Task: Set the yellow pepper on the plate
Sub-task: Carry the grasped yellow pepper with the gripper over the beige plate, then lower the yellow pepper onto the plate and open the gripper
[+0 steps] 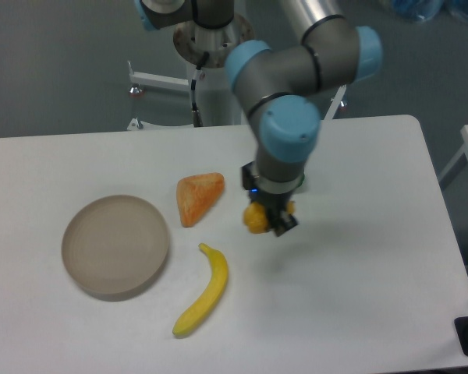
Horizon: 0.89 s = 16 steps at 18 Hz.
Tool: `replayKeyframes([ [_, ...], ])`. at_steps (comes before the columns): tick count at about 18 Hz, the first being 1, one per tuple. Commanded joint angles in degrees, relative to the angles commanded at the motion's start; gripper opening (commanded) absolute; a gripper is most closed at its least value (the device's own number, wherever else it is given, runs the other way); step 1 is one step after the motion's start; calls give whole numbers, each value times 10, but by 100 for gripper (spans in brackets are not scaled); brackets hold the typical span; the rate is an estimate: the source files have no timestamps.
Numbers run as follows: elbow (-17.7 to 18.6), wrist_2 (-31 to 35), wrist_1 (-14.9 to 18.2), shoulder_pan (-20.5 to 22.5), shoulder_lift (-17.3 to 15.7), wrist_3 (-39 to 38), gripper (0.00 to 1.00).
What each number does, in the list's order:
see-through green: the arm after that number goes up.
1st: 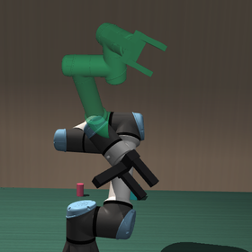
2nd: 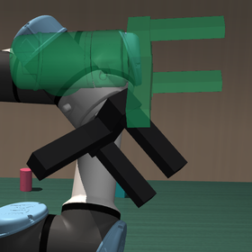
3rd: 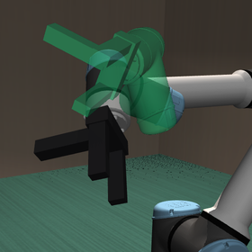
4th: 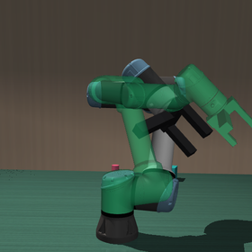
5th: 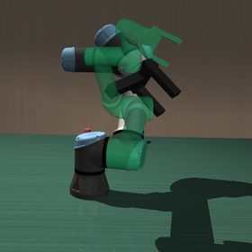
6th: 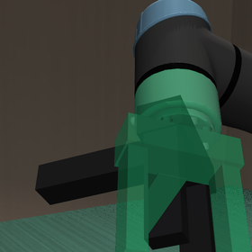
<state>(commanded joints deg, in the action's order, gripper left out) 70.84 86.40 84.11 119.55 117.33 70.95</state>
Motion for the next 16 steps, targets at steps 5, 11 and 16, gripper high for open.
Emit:
replayKeyframes([
  [5, 34, -1, -96, -76, 11, -105, 25],
  [11, 55, -1, -127, -143, 41, -169, 25],
  [16, 56, -1, -127, -165, 57, -180, 32],
])
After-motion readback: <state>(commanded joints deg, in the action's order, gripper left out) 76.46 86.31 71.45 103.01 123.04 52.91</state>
